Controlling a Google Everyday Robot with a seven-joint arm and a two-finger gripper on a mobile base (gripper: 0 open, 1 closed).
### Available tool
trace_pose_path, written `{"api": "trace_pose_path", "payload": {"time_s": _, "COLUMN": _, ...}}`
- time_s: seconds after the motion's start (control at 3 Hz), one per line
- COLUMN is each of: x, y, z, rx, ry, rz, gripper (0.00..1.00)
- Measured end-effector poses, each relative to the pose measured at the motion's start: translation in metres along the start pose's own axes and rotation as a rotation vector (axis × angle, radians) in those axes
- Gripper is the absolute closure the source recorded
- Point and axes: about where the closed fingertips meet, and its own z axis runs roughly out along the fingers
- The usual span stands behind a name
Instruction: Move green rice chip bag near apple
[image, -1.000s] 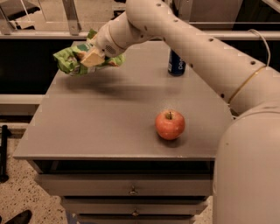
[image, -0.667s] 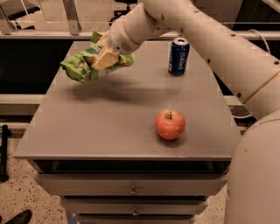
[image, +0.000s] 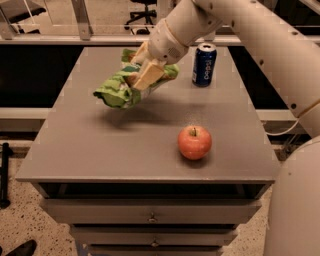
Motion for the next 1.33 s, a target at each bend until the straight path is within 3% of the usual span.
{"api": "trace_pose_path", "payload": {"time_s": 0.33, "x": 0.03, "y": 0.036, "z": -0.021, "rx": -0.132, "ry": 0.078, "rz": 0.013, "gripper": 1.0}}
{"api": "trace_pose_path", "payload": {"time_s": 0.67, "x": 0.045, "y": 0.057, "z": -0.034, "rx": -0.198, "ry": 0.119, "rz": 0.02, "gripper": 1.0}}
{"api": "trace_pose_path", "payload": {"time_s": 1.33, "x": 0.051, "y": 0.075, "z": -0.04, "rx": -0.227, "ry": 0.123, "rz": -0.018, "gripper": 1.0}}
